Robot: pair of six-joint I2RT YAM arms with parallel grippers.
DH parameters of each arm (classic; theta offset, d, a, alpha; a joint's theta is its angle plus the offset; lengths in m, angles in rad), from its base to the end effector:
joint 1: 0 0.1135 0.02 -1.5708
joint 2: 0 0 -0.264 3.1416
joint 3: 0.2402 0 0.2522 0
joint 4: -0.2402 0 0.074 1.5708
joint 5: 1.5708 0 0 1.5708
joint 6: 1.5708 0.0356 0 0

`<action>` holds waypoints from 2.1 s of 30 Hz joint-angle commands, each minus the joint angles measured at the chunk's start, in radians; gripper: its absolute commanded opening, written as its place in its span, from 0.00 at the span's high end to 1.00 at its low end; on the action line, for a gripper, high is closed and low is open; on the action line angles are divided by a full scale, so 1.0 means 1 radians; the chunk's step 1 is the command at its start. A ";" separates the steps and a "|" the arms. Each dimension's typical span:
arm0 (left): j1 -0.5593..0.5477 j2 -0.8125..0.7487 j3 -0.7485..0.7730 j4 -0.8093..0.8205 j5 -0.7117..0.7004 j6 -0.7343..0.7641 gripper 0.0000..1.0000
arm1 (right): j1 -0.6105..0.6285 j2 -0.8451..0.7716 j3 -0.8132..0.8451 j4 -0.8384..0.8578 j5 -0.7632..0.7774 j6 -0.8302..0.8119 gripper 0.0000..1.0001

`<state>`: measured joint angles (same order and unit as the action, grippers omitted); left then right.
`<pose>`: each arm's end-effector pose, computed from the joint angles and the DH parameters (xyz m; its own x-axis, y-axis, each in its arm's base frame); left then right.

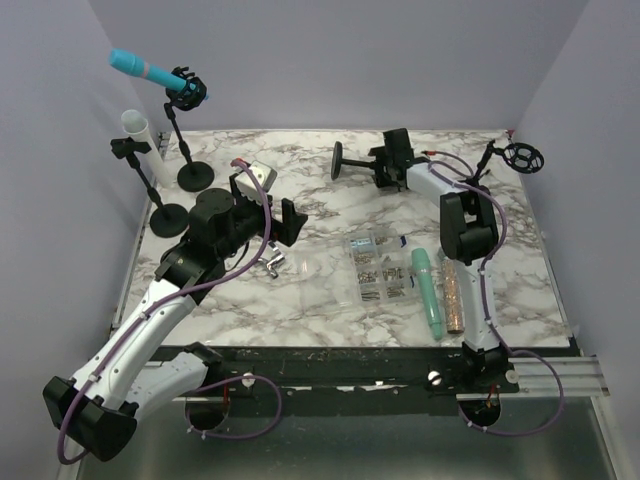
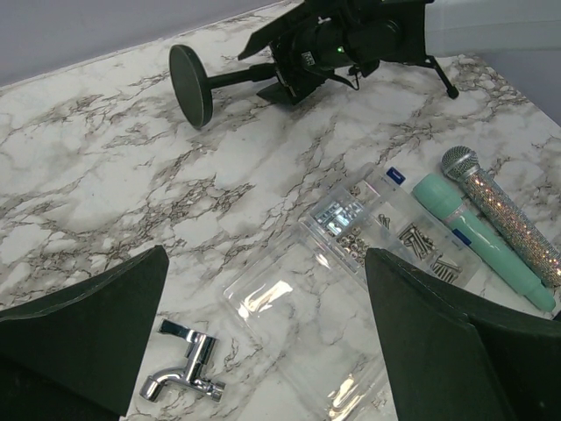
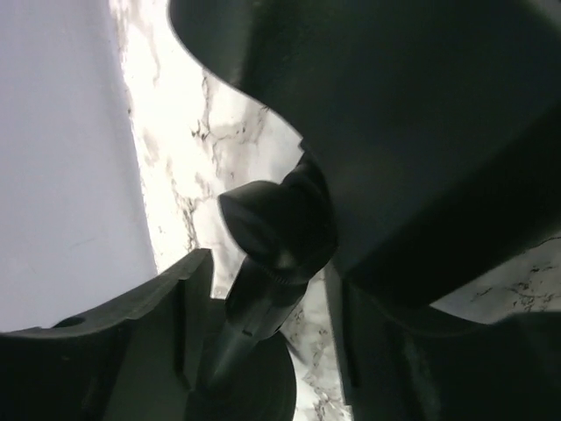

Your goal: Remove the microphone from the stand

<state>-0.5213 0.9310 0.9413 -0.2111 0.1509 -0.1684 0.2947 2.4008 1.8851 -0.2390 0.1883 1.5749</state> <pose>0.1827 -0.1111 0.3660 -0.2744 -0.0335 -0.9610 0.5823 0.7895 -0.1938 0.5157 0.1496 0.1484 -0.1521 0.9804 -0.1253 0.6562 0.1950 0.7290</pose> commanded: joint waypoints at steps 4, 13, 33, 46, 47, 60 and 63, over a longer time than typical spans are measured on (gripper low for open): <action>-0.003 -0.010 0.008 0.011 0.019 -0.003 0.01 | -0.002 0.030 0.015 -0.005 0.090 -0.089 0.78; -0.003 -0.002 0.007 0.012 0.023 -0.005 0.02 | -0.003 -0.130 -0.188 0.427 0.072 -0.500 0.99; -0.003 0.018 0.005 0.012 0.019 -0.005 0.01 | -0.002 -0.222 -0.524 1.369 0.312 -1.709 0.99; -0.003 0.055 0.010 0.012 0.033 -0.014 0.01 | -0.002 -0.227 -0.667 1.382 0.324 -1.712 0.60; -0.003 0.057 0.010 0.013 0.035 -0.014 0.02 | -0.002 -0.244 -0.685 1.376 0.333 -1.695 0.50; -0.003 0.051 0.010 0.012 0.040 -0.019 0.02 | 0.024 -0.471 -0.751 0.795 0.431 -1.405 0.00; -0.003 0.042 0.007 0.012 0.029 -0.016 0.01 | 0.024 -0.546 -0.828 0.714 0.418 -1.330 0.00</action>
<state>-0.5213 0.9874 0.9413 -0.2111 0.1722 -0.1841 0.3126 1.9419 1.1374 0.6796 0.5732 0.1005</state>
